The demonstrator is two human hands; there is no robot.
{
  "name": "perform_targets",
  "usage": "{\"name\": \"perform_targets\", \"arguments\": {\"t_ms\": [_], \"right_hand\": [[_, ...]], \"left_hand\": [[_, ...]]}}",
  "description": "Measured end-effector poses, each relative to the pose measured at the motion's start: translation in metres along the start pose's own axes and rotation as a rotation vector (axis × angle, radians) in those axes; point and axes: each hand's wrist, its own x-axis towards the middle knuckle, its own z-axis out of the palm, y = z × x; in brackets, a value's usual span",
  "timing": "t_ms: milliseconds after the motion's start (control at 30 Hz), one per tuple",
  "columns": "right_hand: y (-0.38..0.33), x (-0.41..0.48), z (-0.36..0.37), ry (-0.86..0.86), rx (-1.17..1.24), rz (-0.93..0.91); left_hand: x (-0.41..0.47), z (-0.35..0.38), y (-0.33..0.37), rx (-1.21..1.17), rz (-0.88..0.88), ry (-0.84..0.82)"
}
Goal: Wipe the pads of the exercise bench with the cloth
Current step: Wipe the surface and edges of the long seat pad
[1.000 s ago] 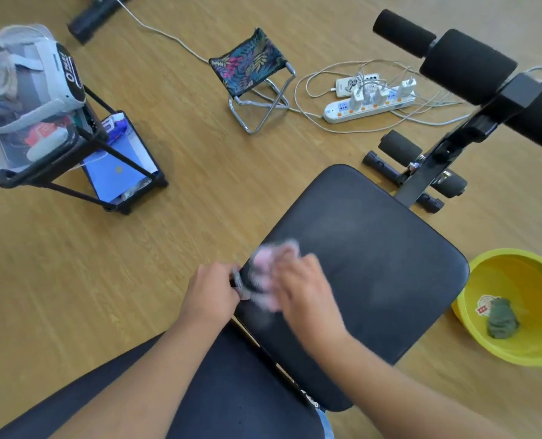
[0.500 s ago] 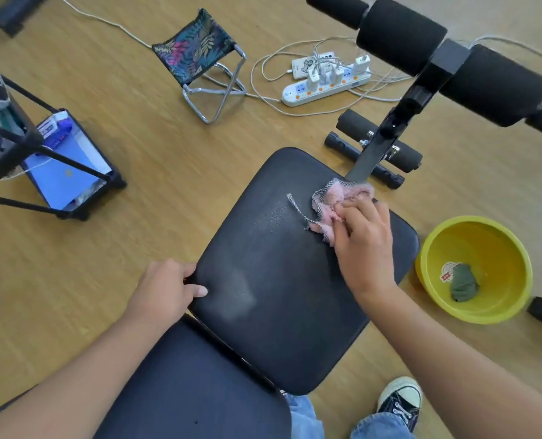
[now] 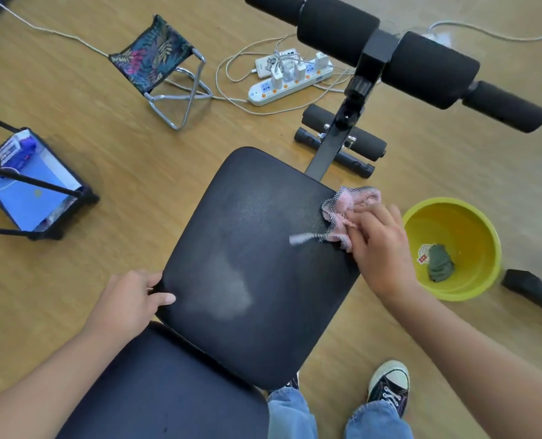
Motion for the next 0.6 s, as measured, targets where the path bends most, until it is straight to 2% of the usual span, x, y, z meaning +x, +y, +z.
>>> {"name": "perform_targets", "arguments": {"t_ms": [33, 100, 233, 333, 400, 467, 567, 600], "right_hand": [[-0.011, -0.009, 0.005, 0.033, 0.008, 0.045], [-0.044, -0.049, 0.017, -0.035, 0.067, -0.042], [-0.083, -0.157, 0.022, -0.461, 0.132, -0.510], [-0.070, -0.148, 0.022, -0.593, 0.155, -0.773], [-0.054, -0.111, 0.013, -0.561, 0.186, -0.863], [-0.035, -0.074, 0.004, -0.447, 0.090, -0.700], [-0.046, -0.062, 0.008, -0.295, -0.121, -0.293], [-0.063, -0.073, 0.016, -0.290, -0.112, -0.276]], "left_hand": [[0.000, 0.000, 0.001, -0.012, -0.011, -0.003], [0.000, -0.001, 0.002, -0.019, -0.043, -0.004], [0.004, -0.001, 0.001, 0.000, -0.073, -0.037], [0.002, 0.000, 0.001, 0.031, -0.078, -0.024], [0.001, 0.000, 0.002, 0.047, -0.069, -0.023], [0.003, -0.001, 0.003, 0.065, -0.072, -0.022], [0.003, -0.002, 0.002, 0.093, -0.075, -0.025], [0.004, -0.002, 0.003, 0.102, -0.065, -0.027]]}}
